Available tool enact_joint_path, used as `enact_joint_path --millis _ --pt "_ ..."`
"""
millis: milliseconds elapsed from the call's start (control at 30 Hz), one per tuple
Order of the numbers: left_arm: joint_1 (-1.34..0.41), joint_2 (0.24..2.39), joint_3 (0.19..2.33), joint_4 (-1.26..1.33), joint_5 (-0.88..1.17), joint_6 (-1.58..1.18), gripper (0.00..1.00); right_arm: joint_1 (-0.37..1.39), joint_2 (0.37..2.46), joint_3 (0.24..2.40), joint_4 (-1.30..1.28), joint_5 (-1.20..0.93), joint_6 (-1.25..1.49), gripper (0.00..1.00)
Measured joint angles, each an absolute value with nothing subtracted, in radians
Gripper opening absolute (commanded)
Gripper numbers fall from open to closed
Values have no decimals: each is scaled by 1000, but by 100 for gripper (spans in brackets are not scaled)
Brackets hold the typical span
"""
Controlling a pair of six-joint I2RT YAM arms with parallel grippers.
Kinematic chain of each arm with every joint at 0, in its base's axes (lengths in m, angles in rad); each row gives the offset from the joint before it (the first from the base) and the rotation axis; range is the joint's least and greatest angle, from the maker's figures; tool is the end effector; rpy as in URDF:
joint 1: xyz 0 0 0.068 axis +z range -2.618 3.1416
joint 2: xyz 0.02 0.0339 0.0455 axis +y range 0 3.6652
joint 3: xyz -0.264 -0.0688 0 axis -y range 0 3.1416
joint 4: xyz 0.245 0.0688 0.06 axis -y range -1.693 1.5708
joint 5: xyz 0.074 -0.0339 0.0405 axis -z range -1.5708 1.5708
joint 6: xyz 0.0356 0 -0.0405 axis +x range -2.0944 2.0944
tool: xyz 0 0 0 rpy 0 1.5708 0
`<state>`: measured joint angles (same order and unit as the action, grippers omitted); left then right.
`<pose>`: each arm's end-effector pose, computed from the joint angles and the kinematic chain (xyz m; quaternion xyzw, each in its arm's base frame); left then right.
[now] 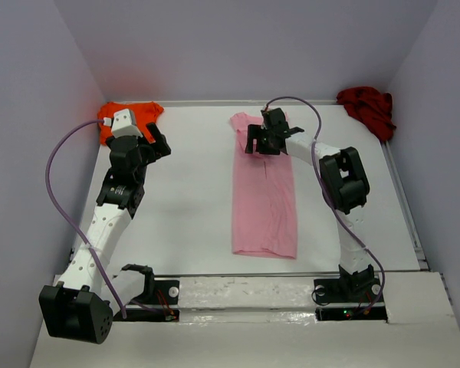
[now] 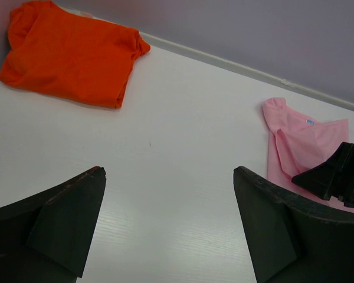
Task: Fold and stack the t-shirts
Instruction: Fold the tshirt
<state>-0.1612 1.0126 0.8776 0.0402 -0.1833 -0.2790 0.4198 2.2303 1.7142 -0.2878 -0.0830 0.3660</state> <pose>0.2375 -0.0320 0.3536 -0.1048 0.7318 -0.0802 0.6686 0.4558 0.2067 0.1746 -0.0404 0.9258 0.1787 0.3306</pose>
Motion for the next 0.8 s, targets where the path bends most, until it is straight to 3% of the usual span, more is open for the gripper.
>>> enact_joint_path --millis 800 --pt "-155 1013 878 40 -182 -283 99 477 2252 1832 -345 -79 363 82"
